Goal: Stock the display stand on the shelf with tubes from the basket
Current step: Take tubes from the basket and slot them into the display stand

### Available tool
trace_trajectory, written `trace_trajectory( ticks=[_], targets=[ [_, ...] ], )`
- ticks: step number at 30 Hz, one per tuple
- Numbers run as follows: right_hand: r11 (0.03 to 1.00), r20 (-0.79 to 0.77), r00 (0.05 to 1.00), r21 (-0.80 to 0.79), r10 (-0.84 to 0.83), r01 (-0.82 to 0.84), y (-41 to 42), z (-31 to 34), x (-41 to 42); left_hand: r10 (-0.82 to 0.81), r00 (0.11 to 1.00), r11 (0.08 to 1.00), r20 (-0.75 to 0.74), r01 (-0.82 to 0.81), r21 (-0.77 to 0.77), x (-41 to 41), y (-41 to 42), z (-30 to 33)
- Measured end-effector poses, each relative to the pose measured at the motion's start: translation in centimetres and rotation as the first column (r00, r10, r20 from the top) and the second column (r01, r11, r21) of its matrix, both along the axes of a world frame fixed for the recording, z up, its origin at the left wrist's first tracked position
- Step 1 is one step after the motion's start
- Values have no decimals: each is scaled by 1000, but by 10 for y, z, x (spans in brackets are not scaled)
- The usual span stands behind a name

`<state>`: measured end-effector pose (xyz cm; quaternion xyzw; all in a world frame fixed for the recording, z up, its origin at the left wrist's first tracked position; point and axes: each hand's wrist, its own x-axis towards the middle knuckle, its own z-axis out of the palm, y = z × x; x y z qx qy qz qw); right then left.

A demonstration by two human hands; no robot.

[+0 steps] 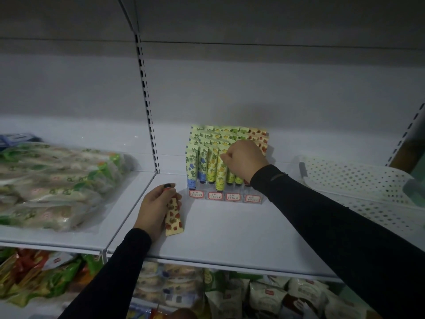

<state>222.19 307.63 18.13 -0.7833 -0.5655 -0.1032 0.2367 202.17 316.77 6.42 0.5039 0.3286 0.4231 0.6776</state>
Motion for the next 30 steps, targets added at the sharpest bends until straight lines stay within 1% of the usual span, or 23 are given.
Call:
trace_trajectory(
  ticks=[6, 15, 17, 20, 24, 27, 30],
  targets=[
    [999, -10, 1000, -39, -21, 20, -1, 3, 3, 1, 1000, 1000, -9, -1, -2, -1, 1, -1],
    [999, 3, 1000, -41, -22, 22, -6, 5, 2, -3, 1000, 1000, -1, 3, -8, -1, 1, -1],
    [1000, 1, 1000, -11, -16, 16, -9, 6, 1, -2, 1000, 1000, 5, 2, -13, -1, 0, 0],
    [993, 10, 1000, 119, -3, 1, -15, 10, 0, -9, 1000, 1000, 21, 9, -24, -2, -1, 4],
    [956, -3, 1000, 294, 18, -16, -24, 13, 2, -47, 999, 997, -27, 48, 55, -5, -9, 15],
    [947, -36, 995, 313, 90, -74, -33, 14, -3, -94, 995, 988, -43, 99, 119, -1, -19, 30],
    [952, -120, 973, 261, 198, -162, -42, 9, -10, -162, 986, 981, 40, 157, 117, 6, -30, 48]
  ],
)
